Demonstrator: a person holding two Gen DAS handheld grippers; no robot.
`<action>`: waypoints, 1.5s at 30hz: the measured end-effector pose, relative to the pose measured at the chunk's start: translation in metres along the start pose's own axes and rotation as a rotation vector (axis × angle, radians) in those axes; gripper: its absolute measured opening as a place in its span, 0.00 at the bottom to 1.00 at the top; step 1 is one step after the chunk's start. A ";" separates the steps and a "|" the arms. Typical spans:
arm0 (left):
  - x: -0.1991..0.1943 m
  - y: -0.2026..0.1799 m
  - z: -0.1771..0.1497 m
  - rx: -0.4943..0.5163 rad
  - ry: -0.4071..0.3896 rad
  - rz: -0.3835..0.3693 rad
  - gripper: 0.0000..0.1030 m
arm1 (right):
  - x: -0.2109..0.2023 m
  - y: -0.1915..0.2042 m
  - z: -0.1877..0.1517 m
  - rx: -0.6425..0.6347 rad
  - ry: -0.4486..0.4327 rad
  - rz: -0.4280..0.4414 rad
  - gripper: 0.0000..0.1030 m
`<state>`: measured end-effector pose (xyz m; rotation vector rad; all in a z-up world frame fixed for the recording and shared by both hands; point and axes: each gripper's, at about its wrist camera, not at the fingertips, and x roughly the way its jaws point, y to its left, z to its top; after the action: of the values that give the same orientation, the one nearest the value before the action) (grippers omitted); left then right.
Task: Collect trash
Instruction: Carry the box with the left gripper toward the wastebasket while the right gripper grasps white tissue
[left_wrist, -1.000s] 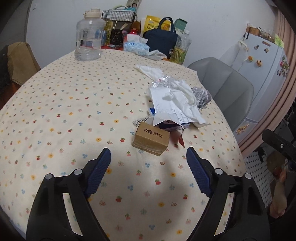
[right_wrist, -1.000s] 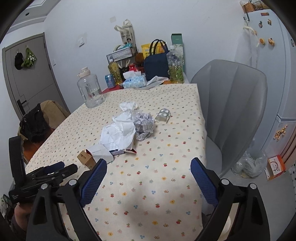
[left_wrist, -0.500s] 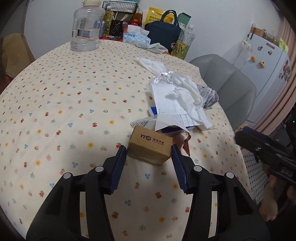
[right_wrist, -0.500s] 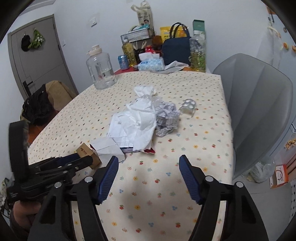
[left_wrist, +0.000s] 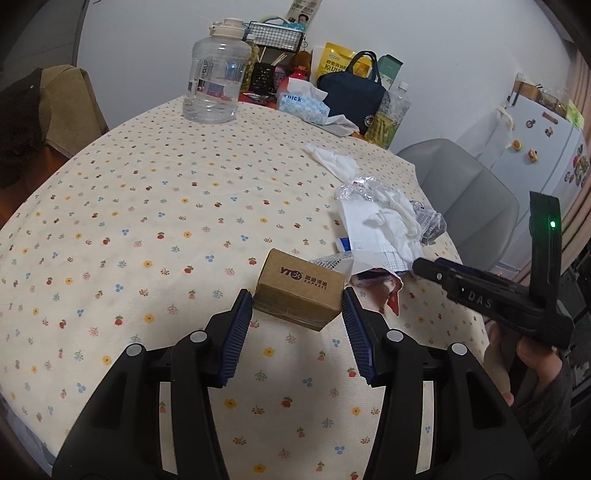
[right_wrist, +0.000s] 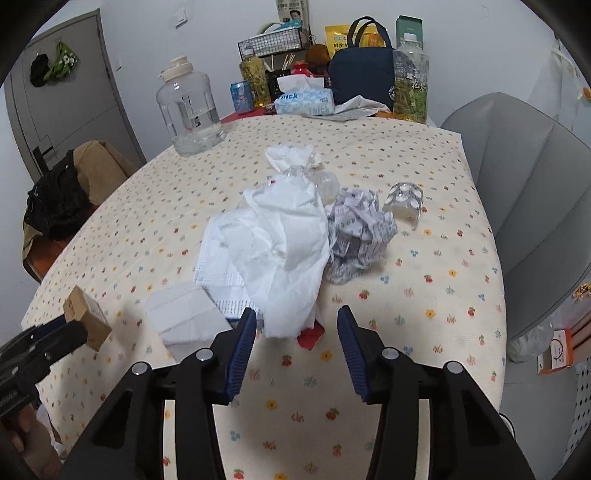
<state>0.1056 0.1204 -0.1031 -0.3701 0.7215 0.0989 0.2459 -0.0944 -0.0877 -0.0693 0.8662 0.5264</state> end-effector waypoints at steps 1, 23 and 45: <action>-0.001 0.000 0.000 0.000 -0.003 0.000 0.49 | 0.001 -0.001 0.004 -0.002 -0.001 -0.003 0.44; -0.038 -0.017 0.009 0.039 -0.083 0.010 0.49 | -0.068 0.009 0.023 -0.001 -0.102 0.106 0.03; -0.020 -0.139 0.020 0.233 -0.084 -0.142 0.49 | -0.188 -0.115 -0.039 0.247 -0.255 -0.016 0.02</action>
<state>0.1335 -0.0005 -0.0349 -0.1927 0.6144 -0.1030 0.1722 -0.2824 0.0090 0.2120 0.6745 0.3995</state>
